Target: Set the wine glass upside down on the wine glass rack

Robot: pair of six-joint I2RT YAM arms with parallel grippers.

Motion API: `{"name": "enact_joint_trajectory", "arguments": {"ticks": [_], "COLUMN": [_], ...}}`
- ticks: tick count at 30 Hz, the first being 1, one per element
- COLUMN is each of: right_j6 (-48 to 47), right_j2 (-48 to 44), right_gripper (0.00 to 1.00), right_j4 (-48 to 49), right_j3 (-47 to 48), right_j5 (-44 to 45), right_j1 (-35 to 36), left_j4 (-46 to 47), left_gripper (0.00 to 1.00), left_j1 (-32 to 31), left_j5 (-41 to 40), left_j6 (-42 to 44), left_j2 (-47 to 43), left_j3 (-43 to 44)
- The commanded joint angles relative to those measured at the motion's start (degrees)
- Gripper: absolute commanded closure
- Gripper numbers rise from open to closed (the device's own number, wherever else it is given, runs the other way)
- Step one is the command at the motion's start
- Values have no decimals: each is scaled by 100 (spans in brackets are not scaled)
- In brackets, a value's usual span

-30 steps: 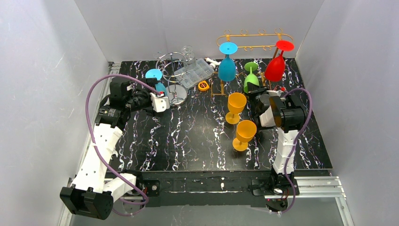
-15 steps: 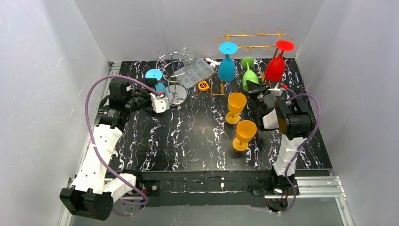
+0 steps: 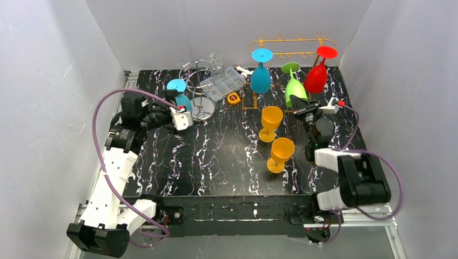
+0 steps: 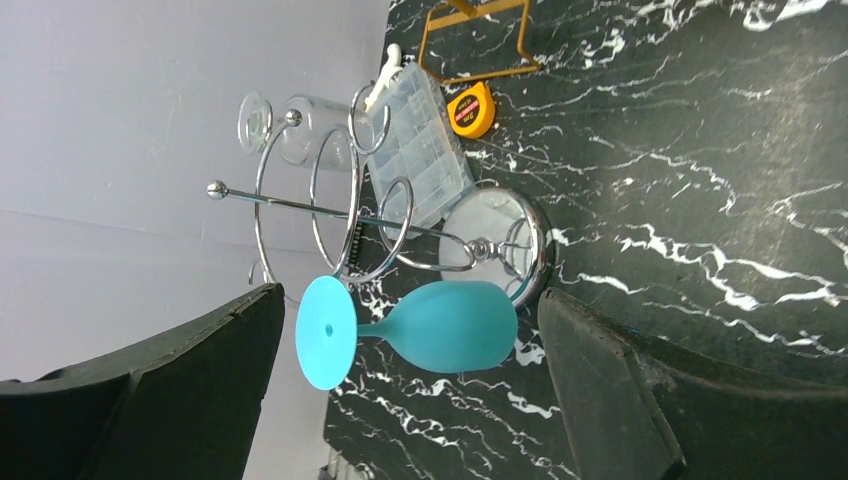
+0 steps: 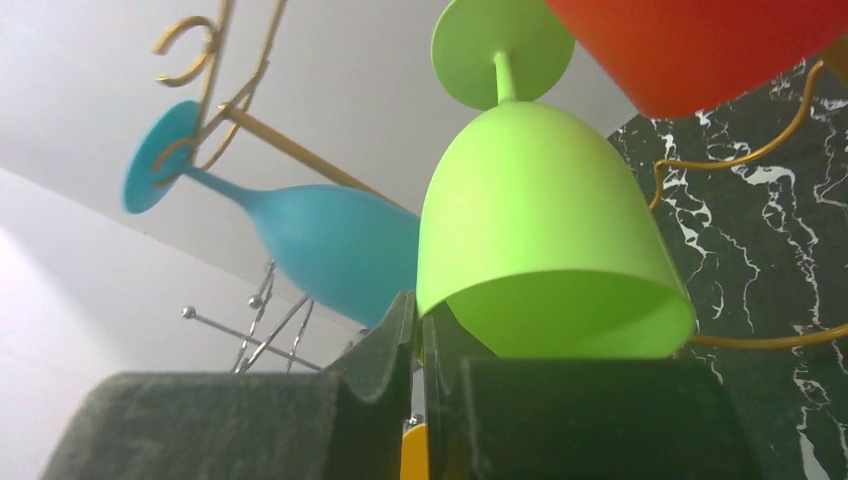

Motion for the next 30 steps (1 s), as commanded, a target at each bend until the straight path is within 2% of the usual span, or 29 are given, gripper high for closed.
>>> {"name": "enact_joint_trajectory", "arguments": {"ticks": [1,6,8,11,13,16,23,30], "right_j6": [-609,-775,-826,-1083,-1356,-1667,-1982,-1706], "right_j2": [-1299,-2733,-3358,-4366,-4917,-5505,-5886,-5576], "right_gripper": [89,89,89,89,89,89,89,88], "right_j4": [-1392,-2874,-3373,-4709,-5697,-6644,-6939,-6712], "right_j3": [-90,-123,-150,120,388,668,1328,1946], "right_j5": [-103,-500,-707,-1144,-1297,-1585,-3200,-3784], "right_j1": [-23,-23,-23,-12,36,38,70,148], "left_j4": [154,355,955,1704,1599,1459,1482,1467], "left_gripper": [2,2,2,2,2,2,2,2], "left_j1": [35,35,35,35,35,36,-28,-131], "left_j5": [403,802,736,638,828,1335,2171,2001], "left_j6": [-822,-1427,-2010,-3115,-3528,-4001,-5326,-6014], "left_j2": [-187,-379,-504,-605,-581,-584,-261,333], "left_j3": [371,510,390,380,593,835,1380,1843]}}
